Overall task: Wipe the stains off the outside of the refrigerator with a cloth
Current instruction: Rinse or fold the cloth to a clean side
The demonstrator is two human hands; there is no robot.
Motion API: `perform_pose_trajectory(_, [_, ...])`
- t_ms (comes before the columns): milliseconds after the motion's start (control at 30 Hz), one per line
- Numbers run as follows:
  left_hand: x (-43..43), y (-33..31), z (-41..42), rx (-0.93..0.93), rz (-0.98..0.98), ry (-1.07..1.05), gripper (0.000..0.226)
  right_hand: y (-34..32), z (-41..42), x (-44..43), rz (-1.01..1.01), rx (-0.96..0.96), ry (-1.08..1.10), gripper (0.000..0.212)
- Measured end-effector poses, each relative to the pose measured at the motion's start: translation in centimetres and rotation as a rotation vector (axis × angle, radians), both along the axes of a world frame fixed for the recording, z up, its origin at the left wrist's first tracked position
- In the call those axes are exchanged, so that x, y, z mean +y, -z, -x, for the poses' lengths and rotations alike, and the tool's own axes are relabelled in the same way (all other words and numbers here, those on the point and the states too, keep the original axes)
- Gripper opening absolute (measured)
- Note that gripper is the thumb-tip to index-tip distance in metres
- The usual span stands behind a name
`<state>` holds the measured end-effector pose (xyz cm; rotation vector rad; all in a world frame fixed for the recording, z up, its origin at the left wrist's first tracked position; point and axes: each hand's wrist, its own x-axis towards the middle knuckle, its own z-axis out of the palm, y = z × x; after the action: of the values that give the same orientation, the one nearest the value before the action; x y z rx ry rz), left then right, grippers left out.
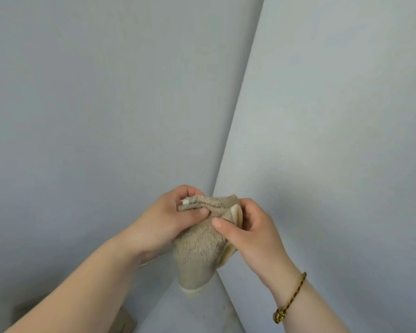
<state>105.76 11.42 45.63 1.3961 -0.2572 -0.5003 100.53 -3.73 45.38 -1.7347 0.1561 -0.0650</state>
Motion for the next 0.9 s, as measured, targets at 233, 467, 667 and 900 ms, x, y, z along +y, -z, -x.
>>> perform_pose_trajectory(233, [6.7,-10.2,3.6,0.11,0.14,-0.137,0.073,-11.0,0.7,5.7,-0.246,-0.092,-0.06,0.014])
perform_pose_trajectory(467, [8.1,-12.6,13.1,0.102,0.142,-0.414,0.048,-15.4,4.4,8.8,-0.329,-0.128,-0.331,0.013])
perform_pose_trajectory(667, [6.8,-12.5,23.5,0.074,0.117,-0.926,0.012,-15.9,10.1,10.0,-0.23,-0.082,-0.72,0.016])
perform_pose_trajectory(900, [8.3,-11.1,37.8,0.085,0.156,-1.381,0.015,-15.3,20.0,16.1,-0.196,0.031,-1.149,0.013])
